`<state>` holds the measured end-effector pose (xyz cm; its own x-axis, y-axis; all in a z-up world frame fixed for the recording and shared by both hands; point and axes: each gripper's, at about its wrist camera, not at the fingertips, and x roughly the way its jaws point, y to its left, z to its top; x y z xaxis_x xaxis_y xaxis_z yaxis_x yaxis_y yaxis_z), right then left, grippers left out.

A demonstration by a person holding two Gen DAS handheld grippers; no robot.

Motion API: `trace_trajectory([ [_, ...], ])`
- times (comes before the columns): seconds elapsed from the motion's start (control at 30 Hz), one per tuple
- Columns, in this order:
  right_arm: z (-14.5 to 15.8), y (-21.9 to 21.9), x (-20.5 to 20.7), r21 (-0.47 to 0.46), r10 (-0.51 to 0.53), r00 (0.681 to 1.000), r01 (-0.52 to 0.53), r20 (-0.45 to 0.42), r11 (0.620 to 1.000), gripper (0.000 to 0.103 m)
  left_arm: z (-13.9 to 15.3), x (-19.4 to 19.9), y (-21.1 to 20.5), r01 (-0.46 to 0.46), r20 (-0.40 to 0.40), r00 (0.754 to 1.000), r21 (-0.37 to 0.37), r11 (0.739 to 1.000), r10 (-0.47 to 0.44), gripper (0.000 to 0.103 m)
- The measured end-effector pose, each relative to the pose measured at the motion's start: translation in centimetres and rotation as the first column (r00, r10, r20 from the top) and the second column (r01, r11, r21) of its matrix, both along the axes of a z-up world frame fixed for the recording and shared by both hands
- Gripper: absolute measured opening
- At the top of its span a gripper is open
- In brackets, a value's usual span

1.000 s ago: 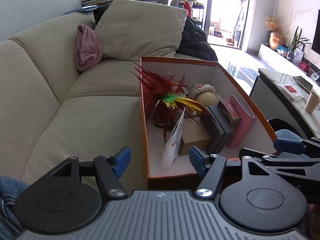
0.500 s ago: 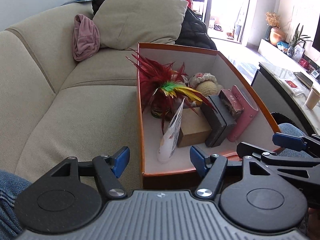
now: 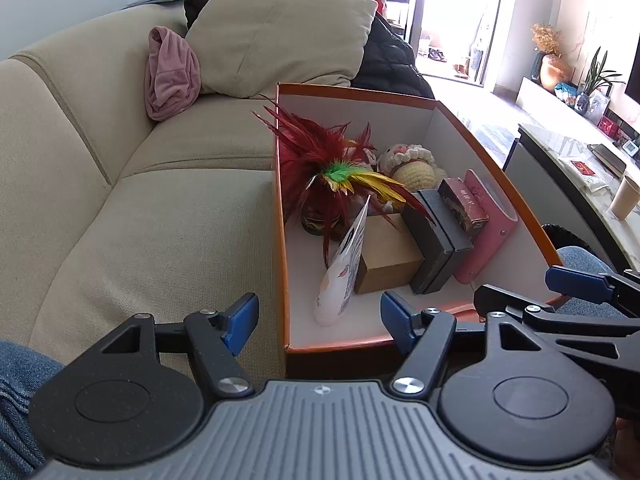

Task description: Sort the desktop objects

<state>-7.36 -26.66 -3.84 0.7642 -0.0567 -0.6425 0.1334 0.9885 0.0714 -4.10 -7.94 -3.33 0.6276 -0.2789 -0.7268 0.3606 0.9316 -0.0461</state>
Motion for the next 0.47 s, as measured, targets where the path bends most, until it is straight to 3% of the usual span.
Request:
trace_trajectory([
  [0.47,-0.04,0.01,0.00,0.000,0.000,1.000,0.000,0.001,1.000,0.075,0.03,0.01,0.02,-0.003,0.000,1.000,0.002,1.000,0.003,0.082],
])
